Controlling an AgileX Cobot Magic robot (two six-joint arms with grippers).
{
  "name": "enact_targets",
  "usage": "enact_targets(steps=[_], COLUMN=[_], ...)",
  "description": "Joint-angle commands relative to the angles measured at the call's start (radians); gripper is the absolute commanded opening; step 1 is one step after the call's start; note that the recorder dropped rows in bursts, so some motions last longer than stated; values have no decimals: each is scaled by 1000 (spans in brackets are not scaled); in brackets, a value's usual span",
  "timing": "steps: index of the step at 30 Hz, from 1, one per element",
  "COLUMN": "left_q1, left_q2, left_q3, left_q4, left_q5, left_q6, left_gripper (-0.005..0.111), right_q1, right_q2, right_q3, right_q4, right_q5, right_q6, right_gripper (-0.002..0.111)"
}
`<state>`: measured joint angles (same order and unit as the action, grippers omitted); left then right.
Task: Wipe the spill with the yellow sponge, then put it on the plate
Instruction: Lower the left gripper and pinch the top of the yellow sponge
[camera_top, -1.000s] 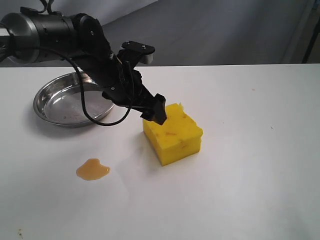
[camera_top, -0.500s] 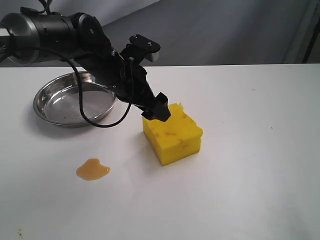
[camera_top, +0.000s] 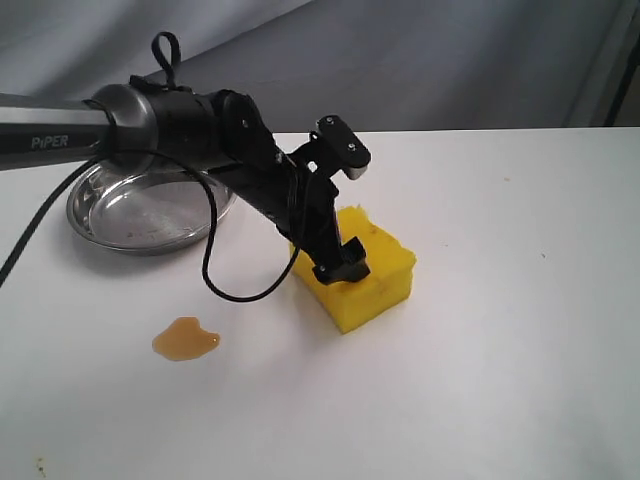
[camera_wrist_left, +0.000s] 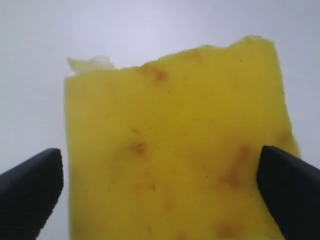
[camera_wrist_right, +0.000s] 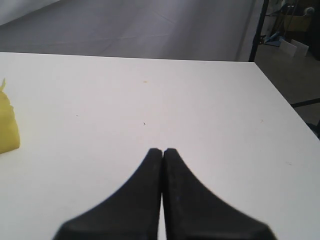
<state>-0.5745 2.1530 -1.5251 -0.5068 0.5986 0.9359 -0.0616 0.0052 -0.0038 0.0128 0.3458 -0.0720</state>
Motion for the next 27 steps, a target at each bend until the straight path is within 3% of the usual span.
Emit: enact_targets(steps=[1, 12, 14, 15, 23, 24, 27], left_q1=[-39, -55, -55, -55, -55, -55, -55], left_q2=[25, 92, 110, 119, 128, 128, 128], left_q3=[0, 0, 0, 0, 0, 0, 0], left_q4=[-8, -5, -3, 1, 19, 19, 19], left_q5=[-26, -22, -18, -16, -8, -8, -8], left_q6=[58, 61, 61, 65, 65, 65, 66], left_gripper=[104, 103, 94, 81, 6, 0, 0], right_q1=[2, 2, 2, 2, 2, 2, 2], right_q2=[-5, -5, -5, -5, -5, -5, -5], right_q3=[4, 4, 4, 4, 4, 4, 4], right_q4=[0, 0, 0, 0, 0, 0, 0], right_q5=[-3, -3, -3, -3, -3, -3, -3], right_q6=[1, 1, 1, 1, 1, 1, 1], right_gripper=[0, 0, 0, 0, 0, 0, 0])
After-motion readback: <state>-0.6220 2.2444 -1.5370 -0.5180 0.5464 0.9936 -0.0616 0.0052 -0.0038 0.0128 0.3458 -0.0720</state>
